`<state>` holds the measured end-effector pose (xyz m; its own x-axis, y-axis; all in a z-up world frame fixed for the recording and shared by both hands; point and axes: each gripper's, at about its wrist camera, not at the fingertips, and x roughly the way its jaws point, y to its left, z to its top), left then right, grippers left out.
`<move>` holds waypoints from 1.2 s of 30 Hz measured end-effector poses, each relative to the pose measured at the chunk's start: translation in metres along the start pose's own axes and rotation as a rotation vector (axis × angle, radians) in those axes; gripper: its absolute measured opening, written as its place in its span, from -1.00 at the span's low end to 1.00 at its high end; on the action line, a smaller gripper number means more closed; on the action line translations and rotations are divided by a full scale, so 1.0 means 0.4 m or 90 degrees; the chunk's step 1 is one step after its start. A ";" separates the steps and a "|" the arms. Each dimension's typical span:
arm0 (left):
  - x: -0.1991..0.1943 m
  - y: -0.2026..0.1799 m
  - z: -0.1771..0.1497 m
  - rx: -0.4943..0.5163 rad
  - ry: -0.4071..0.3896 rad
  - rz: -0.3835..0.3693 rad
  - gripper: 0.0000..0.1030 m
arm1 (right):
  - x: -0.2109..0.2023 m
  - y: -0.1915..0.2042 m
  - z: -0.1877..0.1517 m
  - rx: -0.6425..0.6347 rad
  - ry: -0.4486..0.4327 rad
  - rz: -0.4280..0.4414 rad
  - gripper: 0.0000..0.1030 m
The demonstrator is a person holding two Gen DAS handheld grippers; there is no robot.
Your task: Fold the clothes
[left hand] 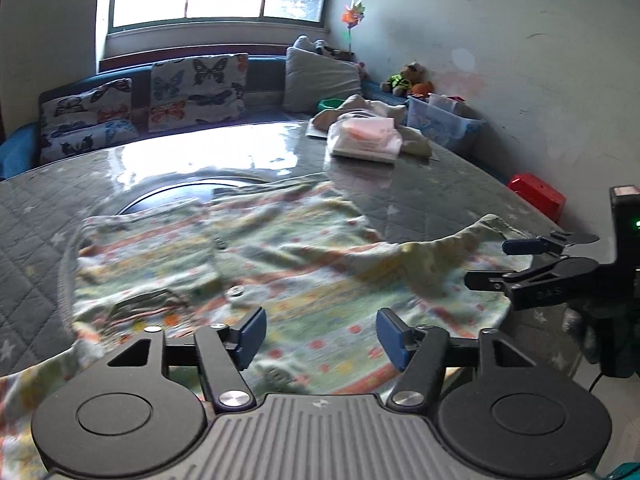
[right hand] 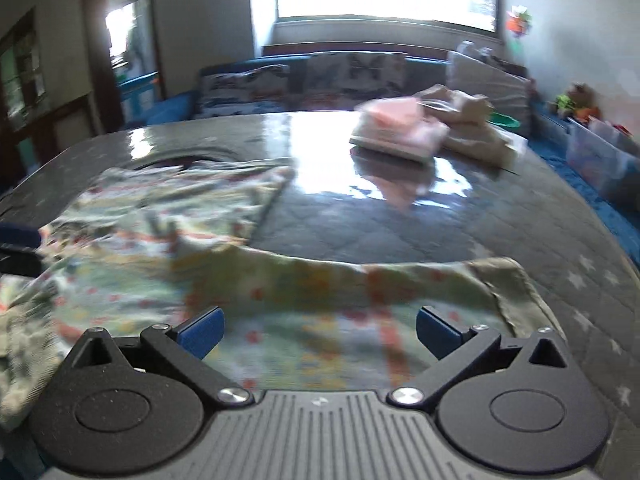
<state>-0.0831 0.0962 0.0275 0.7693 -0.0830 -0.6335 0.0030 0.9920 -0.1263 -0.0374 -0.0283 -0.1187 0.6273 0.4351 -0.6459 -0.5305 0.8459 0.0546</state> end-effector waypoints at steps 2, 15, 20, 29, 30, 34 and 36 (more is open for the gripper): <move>0.007 -0.012 0.006 0.002 -0.003 -0.004 0.45 | 0.013 -0.026 -0.012 0.022 0.006 -0.011 1.00; 0.018 -0.049 0.035 0.003 -0.040 -0.030 0.97 | 0.029 -0.024 -0.043 0.009 0.004 -0.026 1.00; 0.013 -0.056 0.041 -0.001 -0.055 -0.032 1.00 | 0.027 -0.029 -0.039 0.005 0.009 -0.015 1.00; 0.007 -0.052 0.049 -0.016 -0.079 -0.019 1.00 | 0.033 -0.087 0.039 0.014 -0.034 -0.052 1.00; 0.008 -0.053 0.050 -0.015 -0.079 -0.017 1.00 | 0.044 -0.096 0.048 0.017 -0.030 -0.053 0.99; 0.019 -0.054 0.057 -0.018 -0.059 -0.010 1.00 | 0.089 -0.122 0.070 0.011 -0.026 -0.079 0.96; 0.026 -0.053 0.060 -0.021 -0.045 -0.007 1.00 | 0.106 -0.139 0.072 0.024 -0.016 -0.092 0.89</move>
<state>-0.0599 0.0767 0.0418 0.8125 -0.0860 -0.5766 -0.0084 0.9872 -0.1591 0.0352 -0.0481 -0.1272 0.7100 0.3155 -0.6295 -0.4125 0.9109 -0.0086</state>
